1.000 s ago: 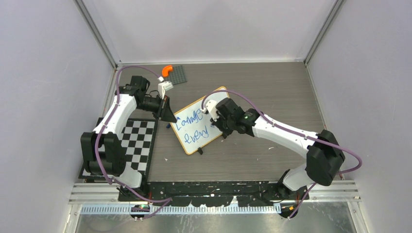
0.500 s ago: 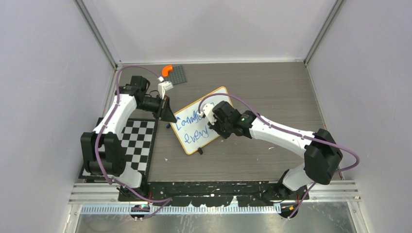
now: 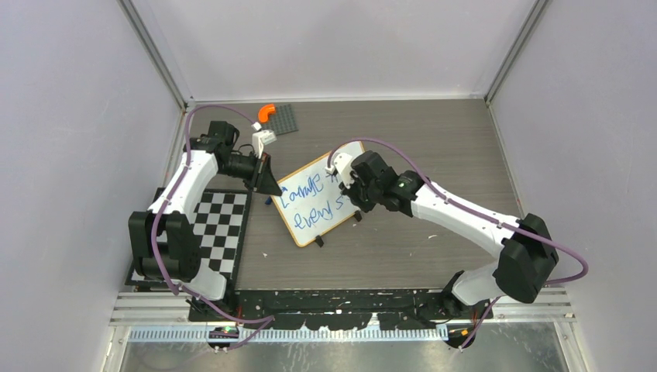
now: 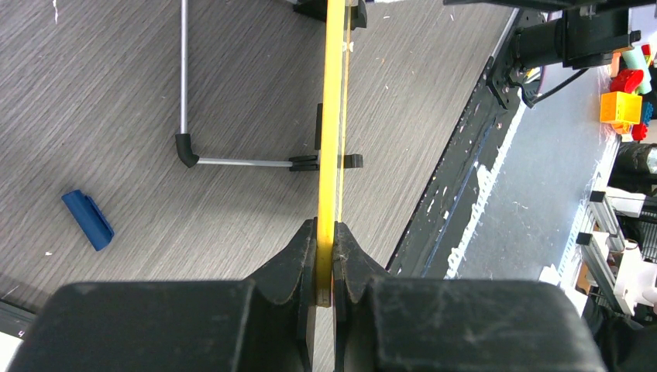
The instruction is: Write a sentence on the whiteboard
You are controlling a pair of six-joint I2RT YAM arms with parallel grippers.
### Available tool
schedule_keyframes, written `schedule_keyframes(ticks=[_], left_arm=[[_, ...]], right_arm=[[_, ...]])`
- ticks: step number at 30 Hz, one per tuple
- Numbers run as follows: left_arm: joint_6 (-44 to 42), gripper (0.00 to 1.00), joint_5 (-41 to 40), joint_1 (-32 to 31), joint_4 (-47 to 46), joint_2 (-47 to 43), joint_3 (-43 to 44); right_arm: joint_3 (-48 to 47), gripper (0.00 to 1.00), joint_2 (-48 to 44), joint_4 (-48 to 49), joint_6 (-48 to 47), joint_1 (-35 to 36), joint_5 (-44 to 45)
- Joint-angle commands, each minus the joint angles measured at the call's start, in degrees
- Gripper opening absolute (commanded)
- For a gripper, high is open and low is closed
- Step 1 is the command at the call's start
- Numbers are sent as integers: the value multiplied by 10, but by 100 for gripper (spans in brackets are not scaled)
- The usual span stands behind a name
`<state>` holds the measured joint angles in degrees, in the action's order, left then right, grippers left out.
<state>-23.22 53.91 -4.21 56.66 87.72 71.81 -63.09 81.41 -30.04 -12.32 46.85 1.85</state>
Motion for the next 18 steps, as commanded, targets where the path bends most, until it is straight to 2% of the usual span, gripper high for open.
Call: schedule_keyframes(ticks=[1, 12, 18], left_arm=[[-11, 0, -13, -3, -6, -9, 3], [-12, 0, -14, -3, -7, -16, -1], [-11, 0, -15, -3, -7, -16, -1]], right_arm=[[-17, 0, 2, 10, -7, -10, -1], [-24, 0, 39, 31, -17, -12, 18], [-16, 0, 30, 28, -22, -31, 26]])
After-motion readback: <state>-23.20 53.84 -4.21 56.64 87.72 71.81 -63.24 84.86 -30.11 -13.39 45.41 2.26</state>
